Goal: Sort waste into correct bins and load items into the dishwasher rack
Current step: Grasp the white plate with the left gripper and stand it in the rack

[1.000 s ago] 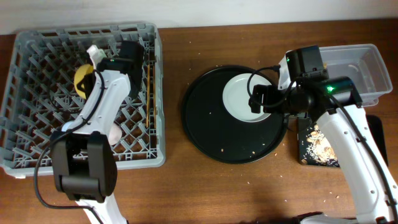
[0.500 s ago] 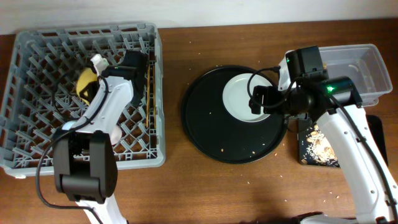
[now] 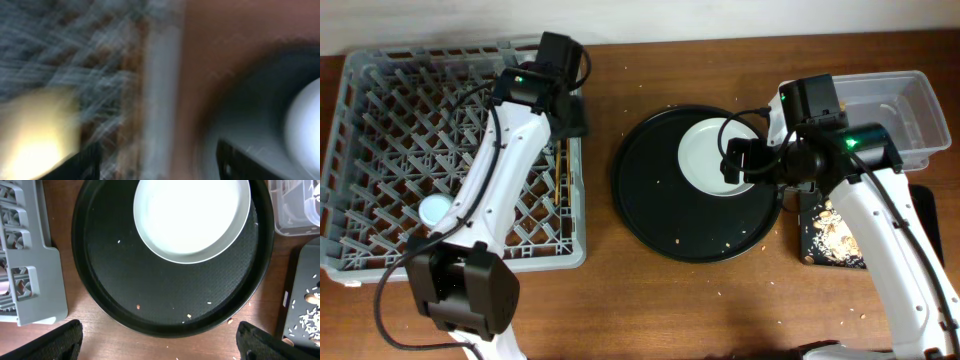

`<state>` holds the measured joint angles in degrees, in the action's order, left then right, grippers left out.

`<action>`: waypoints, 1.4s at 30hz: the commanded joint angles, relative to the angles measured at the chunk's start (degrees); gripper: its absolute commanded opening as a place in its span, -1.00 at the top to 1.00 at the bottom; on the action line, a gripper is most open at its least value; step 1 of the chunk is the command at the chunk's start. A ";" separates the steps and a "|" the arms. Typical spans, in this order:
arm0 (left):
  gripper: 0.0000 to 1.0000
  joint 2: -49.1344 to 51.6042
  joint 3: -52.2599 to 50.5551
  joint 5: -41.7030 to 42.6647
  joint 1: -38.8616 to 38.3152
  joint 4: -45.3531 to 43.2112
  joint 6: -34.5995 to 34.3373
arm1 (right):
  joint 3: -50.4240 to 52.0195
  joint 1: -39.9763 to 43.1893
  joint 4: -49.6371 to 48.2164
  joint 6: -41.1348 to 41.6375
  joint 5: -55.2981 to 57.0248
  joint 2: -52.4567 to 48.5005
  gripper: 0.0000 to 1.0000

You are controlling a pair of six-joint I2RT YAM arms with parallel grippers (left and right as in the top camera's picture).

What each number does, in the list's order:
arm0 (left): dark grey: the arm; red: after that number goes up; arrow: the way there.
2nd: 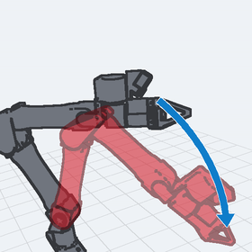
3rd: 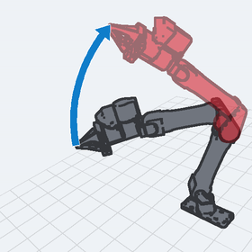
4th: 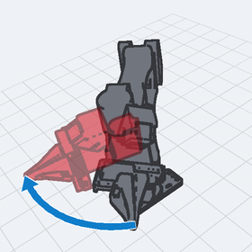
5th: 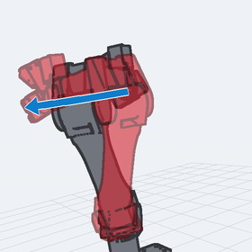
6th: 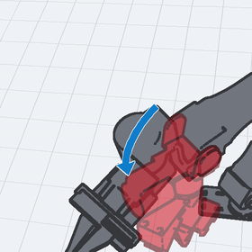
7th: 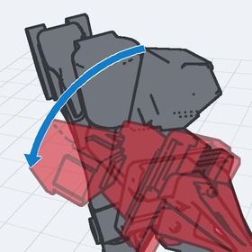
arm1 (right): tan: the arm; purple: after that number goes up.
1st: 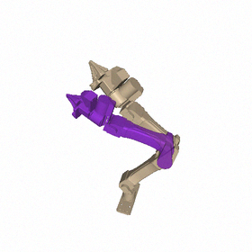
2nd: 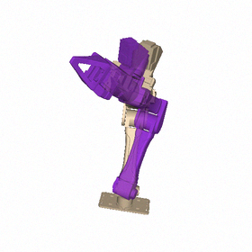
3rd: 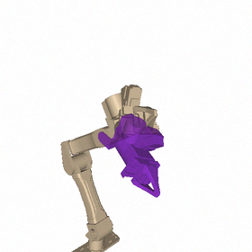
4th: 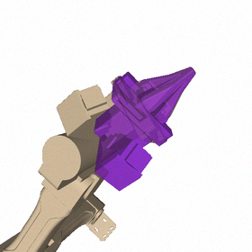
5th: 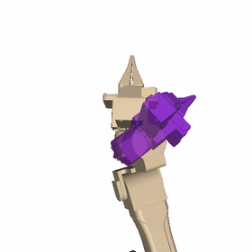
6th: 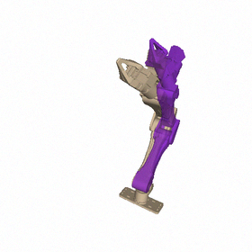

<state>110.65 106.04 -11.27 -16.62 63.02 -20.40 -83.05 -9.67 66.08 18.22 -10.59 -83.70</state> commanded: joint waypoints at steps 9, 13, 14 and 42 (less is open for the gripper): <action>-0.31 21.14 -2.56 28.22 -16.24 -21.77 2.82 | -0.11 -0.07 0.09 0.28 0.50 -0.02 -0.97; 0.62 25.05 -2.56 27.76 -17.14 -22.71 1.79 | -0.11 -0.07 0.15 0.28 0.50 -0.04 -0.97; 0.89 24.79 -1.97 27.71 -16.81 -21.09 1.29 | -0.09 -0.07 0.17 0.28 0.50 -0.04 -0.98; 0.83 -2.34 -5.25 -46.60 -2.51 9.84 -7.21 | 0.00 -0.07 0.57 0.28 0.52 -0.04 -0.97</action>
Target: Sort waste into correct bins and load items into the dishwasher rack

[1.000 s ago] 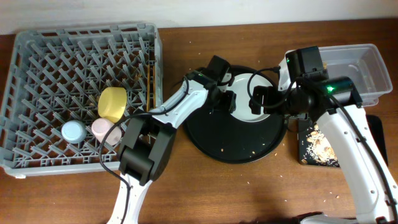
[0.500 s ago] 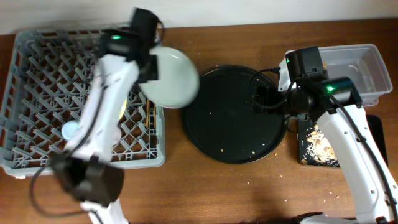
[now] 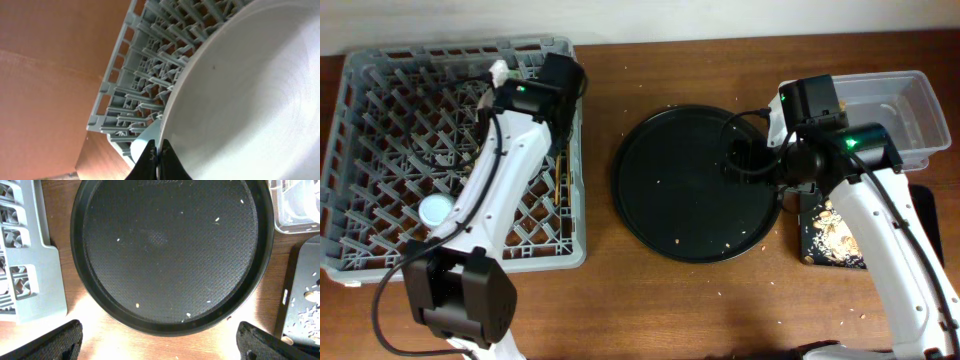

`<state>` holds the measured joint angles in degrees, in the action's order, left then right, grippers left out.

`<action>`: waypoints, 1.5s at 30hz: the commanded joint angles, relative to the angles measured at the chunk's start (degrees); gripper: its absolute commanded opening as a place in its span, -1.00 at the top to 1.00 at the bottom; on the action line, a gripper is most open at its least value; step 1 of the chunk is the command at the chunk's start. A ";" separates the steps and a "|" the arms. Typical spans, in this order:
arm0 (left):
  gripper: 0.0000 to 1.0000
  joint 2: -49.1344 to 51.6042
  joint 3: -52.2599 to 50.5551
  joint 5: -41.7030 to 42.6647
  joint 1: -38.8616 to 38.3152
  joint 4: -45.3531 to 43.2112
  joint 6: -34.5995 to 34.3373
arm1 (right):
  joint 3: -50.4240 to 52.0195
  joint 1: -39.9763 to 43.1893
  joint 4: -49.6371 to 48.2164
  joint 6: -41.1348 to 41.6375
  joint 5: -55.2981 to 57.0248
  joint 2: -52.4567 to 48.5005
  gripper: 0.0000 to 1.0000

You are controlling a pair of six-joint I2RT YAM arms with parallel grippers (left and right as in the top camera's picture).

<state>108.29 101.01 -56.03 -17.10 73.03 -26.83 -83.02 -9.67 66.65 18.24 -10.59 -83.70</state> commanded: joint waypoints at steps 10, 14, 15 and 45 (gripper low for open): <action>-0.98 -22.21 1.38 46.34 -0.44 0.81 11.23 | -0.02 -0.07 0.04 0.26 0.52 -0.04 -0.97; -0.98 -34.49 1.36 45.70 0.02 5.81 13.05 | -0.02 -0.07 0.02 0.26 0.52 -0.04 -0.97; -0.98 -36.59 1.36 45.75 0.02 6.69 13.03 | -0.02 -0.07 0.04 0.26 0.52 -0.04 -0.97; -0.98 -39.43 1.36 45.75 0.02 13.51 12.59 | 82.09 1.20 -63.91 -26.58 3.69 83.52 -0.97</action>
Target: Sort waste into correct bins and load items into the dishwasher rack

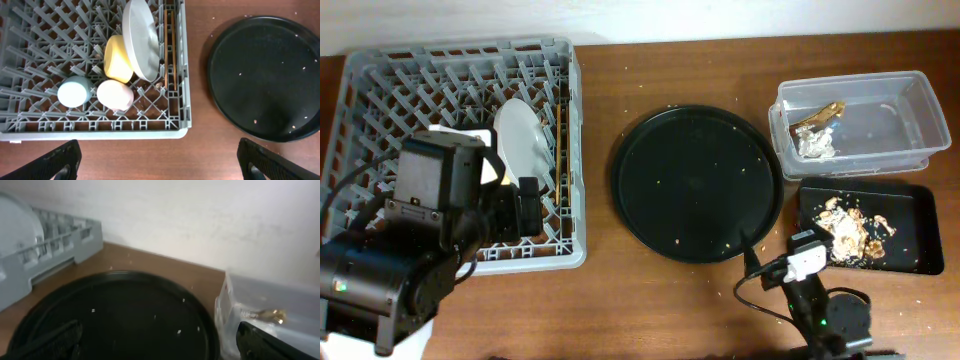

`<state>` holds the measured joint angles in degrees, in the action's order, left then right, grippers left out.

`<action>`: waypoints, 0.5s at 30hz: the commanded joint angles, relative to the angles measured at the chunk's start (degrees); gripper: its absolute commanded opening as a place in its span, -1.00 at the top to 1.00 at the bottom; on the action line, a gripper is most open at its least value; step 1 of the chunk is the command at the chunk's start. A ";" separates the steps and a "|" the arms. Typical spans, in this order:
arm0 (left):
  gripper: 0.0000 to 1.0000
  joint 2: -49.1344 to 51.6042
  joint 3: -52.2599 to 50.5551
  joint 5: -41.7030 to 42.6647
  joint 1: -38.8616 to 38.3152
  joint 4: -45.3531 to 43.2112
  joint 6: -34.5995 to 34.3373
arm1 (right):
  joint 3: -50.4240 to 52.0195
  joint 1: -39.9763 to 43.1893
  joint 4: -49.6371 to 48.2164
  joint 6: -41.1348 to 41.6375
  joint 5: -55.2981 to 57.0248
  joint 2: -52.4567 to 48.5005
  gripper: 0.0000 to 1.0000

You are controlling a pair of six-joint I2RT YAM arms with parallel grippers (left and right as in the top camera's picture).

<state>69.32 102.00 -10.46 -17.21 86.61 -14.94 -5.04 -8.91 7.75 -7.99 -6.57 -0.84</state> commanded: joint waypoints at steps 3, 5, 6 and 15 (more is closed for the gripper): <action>-0.98 -0.46 0.37 0.17 0.13 -0.07 0.70 | 4.72 0.31 -4.42 -0.59 -0.31 0.63 -0.97; -0.98 -0.46 0.37 0.17 0.13 -0.07 0.70 | 4.72 0.31 -3.96 -0.59 -0.31 0.48 -0.97; -0.98 -0.46 0.37 0.17 0.13 -0.07 0.70 | 4.72 0.31 -3.96 -0.59 -0.31 0.48 -0.97; -0.98 -1.36 0.35 -3.34 0.33 -0.04 1.53 | 4.72 0.31 -3.96 -0.59 -0.31 0.48 -0.97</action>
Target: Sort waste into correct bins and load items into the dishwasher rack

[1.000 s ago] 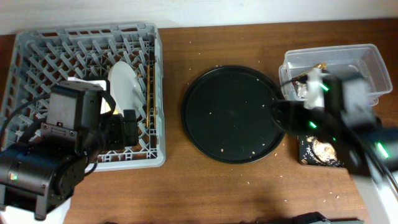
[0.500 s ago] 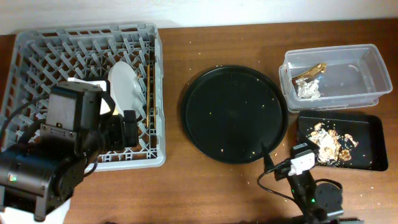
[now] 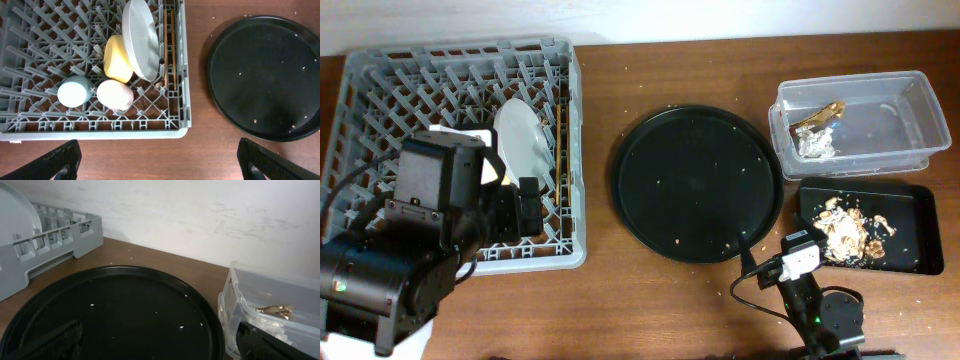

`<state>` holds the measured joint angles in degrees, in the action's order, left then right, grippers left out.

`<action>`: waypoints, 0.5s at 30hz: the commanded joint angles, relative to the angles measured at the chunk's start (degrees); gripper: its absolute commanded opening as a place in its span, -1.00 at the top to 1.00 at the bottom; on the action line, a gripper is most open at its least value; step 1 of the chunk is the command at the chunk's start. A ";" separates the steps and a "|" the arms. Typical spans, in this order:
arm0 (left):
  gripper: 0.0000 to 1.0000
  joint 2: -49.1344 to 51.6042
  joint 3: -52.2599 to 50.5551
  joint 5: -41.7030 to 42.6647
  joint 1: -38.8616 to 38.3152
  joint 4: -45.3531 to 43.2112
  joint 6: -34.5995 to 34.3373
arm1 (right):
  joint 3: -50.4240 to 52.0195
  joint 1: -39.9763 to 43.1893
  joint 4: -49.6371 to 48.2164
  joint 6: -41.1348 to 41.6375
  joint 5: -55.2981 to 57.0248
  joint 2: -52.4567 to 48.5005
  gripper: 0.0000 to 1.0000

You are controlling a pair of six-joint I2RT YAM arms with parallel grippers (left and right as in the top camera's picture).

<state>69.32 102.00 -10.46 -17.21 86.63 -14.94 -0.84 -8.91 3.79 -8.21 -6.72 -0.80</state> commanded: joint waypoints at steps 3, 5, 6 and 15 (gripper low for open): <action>-0.98 -8.98 -10.71 -7.10 6.62 -16.22 1.55 | 0.52 0.31 0.00 -0.37 -0.15 0.44 -0.97; -0.98 -19.52 -29.86 -4.33 10.32 -32.52 1.57 | 0.52 0.31 0.00 -0.37 -0.15 0.44 -0.97; -0.98 -24.46 -38.25 -2.12 11.50 -39.36 1.55 | 0.52 0.31 0.00 -0.37 -0.15 0.44 -0.97; -0.98 -62.31 -93.92 1.77 13.27 -83.62 1.55 | 0.52 0.31 0.00 -0.37 -0.13 0.44 -0.97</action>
<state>13.50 16.21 -11.00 -4.32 7.70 -14.06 -0.78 -8.93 3.75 -8.19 -6.72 -0.80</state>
